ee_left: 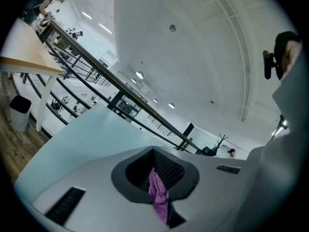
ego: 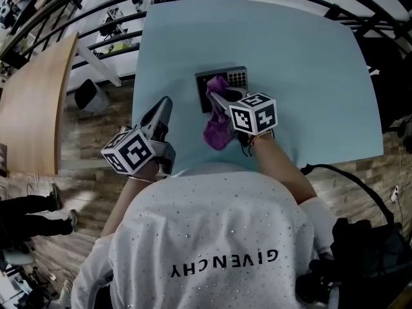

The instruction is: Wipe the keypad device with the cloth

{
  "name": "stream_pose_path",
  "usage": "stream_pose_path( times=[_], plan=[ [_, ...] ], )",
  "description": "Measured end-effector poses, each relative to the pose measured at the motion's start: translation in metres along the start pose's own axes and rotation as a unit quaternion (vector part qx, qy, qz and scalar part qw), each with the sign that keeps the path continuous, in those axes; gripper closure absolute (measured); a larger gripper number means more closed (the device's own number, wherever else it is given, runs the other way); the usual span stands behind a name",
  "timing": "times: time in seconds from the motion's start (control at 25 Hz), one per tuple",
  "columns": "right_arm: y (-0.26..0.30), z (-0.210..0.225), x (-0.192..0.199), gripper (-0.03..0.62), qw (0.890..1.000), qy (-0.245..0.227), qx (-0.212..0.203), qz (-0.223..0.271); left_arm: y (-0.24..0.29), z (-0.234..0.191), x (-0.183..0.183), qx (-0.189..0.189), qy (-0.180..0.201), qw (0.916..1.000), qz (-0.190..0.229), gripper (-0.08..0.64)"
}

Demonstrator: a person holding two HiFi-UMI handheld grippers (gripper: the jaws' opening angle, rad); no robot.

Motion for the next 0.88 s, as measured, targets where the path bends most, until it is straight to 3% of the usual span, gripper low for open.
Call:
stream_pose_path(
  times=[0.48,0.76,0.88],
  plan=[
    [-0.047,0.052,0.008,0.549,0.993,0.052,0.094,0.049,0.005,-0.002,0.003,0.012,-0.003,0.9999,-0.003,0.560],
    [-0.068,0.074,0.019,0.549,0.976,0.127,0.158,0.076,0.000,0.003,0.000,0.014,0.008,0.9999,0.004,0.560],
    [-0.067,0.062,0.013,0.549,0.976,0.130,0.149,0.085,-0.008,0.005,0.000,0.013,0.007,0.9999,0.008,0.560]
  ],
)
Point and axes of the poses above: the fingertips, and each gripper's own axes: y forward along the fingers, z to its right, x out of its underside, the point moved 10 cm from there along -y, backward along the fingers, and after that the axes turned 4 degrees about y, right-handed, at the moved point
